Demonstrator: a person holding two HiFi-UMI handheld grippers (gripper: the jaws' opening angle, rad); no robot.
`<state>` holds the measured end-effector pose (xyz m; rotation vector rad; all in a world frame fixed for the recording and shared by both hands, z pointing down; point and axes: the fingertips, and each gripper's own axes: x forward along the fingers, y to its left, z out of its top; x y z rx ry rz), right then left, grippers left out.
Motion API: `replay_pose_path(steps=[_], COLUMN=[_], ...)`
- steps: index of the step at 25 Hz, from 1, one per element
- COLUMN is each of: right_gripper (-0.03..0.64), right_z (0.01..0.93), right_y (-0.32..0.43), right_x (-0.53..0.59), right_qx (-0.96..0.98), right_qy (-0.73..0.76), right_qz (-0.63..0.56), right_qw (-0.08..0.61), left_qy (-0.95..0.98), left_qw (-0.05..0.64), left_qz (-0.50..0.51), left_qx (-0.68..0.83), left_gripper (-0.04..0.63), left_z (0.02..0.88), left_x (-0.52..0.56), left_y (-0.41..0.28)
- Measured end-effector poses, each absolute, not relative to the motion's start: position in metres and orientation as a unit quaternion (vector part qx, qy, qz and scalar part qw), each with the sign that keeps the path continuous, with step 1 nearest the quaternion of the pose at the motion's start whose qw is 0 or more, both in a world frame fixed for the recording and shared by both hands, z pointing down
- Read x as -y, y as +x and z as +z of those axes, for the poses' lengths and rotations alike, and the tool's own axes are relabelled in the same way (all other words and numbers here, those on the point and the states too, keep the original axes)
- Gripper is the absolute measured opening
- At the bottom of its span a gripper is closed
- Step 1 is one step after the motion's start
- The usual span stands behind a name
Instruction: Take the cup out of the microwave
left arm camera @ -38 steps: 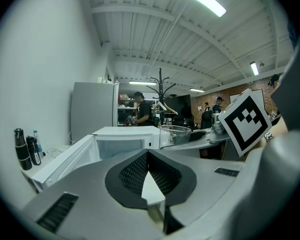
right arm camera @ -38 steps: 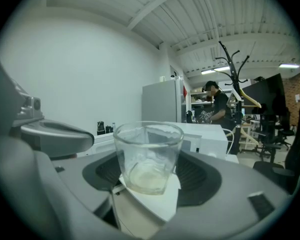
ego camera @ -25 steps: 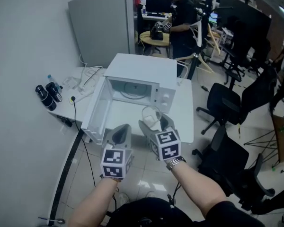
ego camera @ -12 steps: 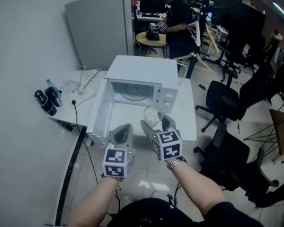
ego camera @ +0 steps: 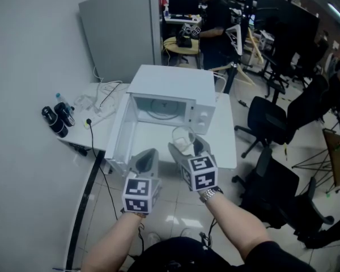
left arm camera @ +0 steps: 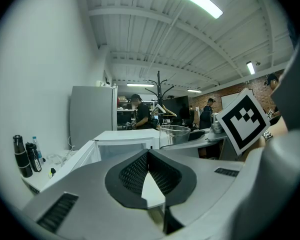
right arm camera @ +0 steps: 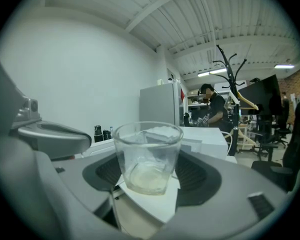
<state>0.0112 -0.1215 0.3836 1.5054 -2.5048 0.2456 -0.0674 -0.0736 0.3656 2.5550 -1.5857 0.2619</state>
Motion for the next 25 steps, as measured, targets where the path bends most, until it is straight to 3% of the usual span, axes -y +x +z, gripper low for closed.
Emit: replay_pose_path(steps=[25], right_gripper=[0.347], right_z=[0.381], right_y=[0.022], right_x=[0.114], right_qx=[0.849], right_qy=[0.511], right_qz=[0.084], right_qw=[0.107], left_qy=[0.847], left_qw=[0.058], left_qz=[0.088], left_qx=[0.52], left_gripper=[-0.003], left_z=[0.363], left_x=[0.07], left_y=[-0.053])
